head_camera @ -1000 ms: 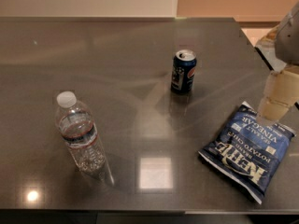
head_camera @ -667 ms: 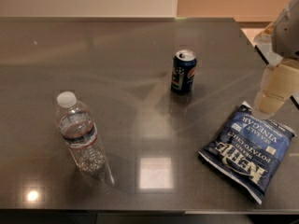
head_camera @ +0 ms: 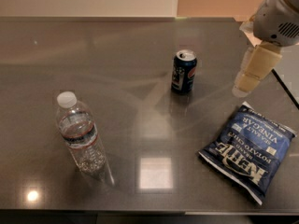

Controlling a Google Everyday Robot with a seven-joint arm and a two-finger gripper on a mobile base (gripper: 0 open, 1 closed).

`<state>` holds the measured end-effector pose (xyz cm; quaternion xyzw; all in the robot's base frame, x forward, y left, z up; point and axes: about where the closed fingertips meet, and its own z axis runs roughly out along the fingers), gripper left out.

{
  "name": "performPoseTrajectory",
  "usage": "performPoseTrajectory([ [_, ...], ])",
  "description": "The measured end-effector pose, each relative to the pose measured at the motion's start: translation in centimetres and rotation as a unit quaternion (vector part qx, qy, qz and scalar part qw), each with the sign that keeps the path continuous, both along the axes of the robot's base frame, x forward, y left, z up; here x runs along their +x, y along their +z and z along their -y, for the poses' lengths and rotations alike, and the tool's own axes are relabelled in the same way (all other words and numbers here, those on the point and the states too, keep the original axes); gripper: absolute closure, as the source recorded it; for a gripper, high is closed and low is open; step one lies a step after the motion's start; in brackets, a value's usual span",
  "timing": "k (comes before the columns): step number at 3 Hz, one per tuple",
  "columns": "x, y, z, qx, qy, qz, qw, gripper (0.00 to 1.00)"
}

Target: Knock pepsi can over

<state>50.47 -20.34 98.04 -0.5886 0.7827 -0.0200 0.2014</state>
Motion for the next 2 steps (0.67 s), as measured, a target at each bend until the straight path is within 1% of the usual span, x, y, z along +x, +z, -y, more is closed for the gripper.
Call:
performPoseTrajectory([
  [1,3.4,-0.7,-1.2,0.041,0.012,0.009,0.999,0.0],
  [2,6.7,-1.9,-2.5,0.092,0.021,0.015,0.9954,0.0],
])
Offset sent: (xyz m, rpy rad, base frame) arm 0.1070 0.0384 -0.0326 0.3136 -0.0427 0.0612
